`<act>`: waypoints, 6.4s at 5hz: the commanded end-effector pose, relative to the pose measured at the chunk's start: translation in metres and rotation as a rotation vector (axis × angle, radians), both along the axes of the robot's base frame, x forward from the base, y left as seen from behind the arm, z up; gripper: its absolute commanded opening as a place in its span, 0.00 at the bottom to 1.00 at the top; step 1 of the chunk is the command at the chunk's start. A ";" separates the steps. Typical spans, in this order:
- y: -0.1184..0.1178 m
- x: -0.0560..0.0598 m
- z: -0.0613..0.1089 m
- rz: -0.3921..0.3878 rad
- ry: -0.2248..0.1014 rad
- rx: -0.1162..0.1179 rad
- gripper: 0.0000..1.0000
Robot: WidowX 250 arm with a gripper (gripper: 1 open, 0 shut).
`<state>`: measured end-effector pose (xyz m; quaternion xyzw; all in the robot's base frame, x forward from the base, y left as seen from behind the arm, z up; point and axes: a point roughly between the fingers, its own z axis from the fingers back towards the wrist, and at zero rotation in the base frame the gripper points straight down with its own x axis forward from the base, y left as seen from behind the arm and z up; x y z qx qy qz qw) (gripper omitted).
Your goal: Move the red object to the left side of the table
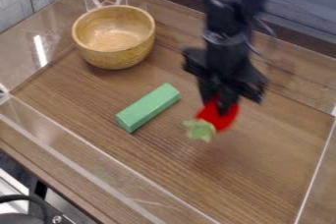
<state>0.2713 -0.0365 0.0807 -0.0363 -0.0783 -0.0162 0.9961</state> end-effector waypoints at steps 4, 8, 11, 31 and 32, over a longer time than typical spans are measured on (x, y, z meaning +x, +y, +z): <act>0.155 -0.029 0.000 0.167 -0.042 0.045 0.00; 0.184 -0.041 -0.037 0.175 0.004 0.087 0.00; 0.182 -0.043 -0.041 0.186 0.031 0.087 0.00; 0.200 -0.013 -0.077 0.254 0.195 0.082 0.00; 0.202 -0.012 -0.078 0.257 0.204 0.082 0.00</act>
